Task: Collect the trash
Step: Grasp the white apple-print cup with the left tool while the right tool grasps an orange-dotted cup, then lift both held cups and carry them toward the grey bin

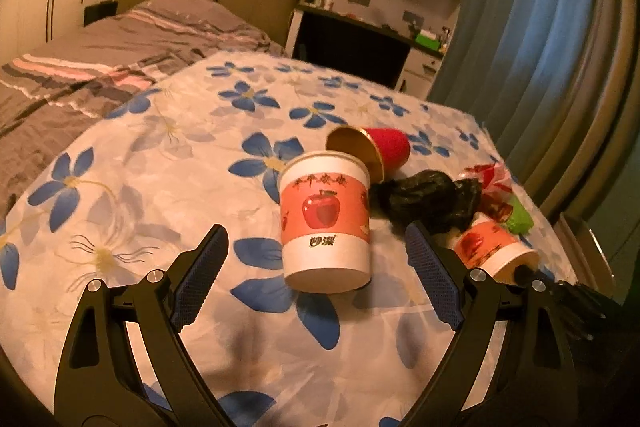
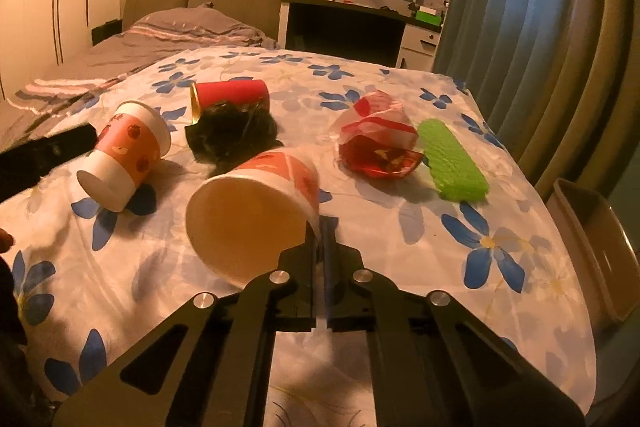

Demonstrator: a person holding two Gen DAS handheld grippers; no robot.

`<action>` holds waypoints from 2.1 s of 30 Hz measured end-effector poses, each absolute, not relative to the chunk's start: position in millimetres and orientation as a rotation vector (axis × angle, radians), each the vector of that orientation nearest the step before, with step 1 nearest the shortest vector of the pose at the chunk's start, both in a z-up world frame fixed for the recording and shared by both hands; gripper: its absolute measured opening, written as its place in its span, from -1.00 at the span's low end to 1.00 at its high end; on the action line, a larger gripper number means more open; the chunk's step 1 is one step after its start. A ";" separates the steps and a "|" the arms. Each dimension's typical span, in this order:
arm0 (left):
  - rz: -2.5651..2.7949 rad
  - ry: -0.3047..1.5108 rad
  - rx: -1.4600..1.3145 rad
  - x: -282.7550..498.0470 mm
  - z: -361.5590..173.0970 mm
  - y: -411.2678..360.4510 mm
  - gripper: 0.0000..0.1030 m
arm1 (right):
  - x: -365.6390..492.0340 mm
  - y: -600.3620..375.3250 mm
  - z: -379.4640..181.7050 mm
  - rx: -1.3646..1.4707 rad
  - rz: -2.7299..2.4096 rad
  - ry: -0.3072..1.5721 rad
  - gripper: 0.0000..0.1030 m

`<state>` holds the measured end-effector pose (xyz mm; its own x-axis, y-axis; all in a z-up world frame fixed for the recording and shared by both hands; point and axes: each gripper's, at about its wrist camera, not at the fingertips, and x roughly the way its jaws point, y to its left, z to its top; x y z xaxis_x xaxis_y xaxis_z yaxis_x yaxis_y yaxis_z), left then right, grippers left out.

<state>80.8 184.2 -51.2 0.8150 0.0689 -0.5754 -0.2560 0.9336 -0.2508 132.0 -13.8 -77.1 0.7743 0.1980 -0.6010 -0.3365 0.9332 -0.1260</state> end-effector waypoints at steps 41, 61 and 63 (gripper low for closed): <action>0.047 0.477 -0.235 60.2 -3.2 113.9 0.07 | 101.5 -133.9 -43.0 0.022 0.263 0.503 -0.93; -0.138 0.472 -0.145 87.4 3.7 19.4 0.07 | 95.9 -211.8 -31.0 0.123 0.150 0.438 -0.93; -0.152 0.470 -0.139 90.1 4.4 12.9 0.07 | 95.5 -218.8 -30.0 0.128 0.141 0.432 -0.93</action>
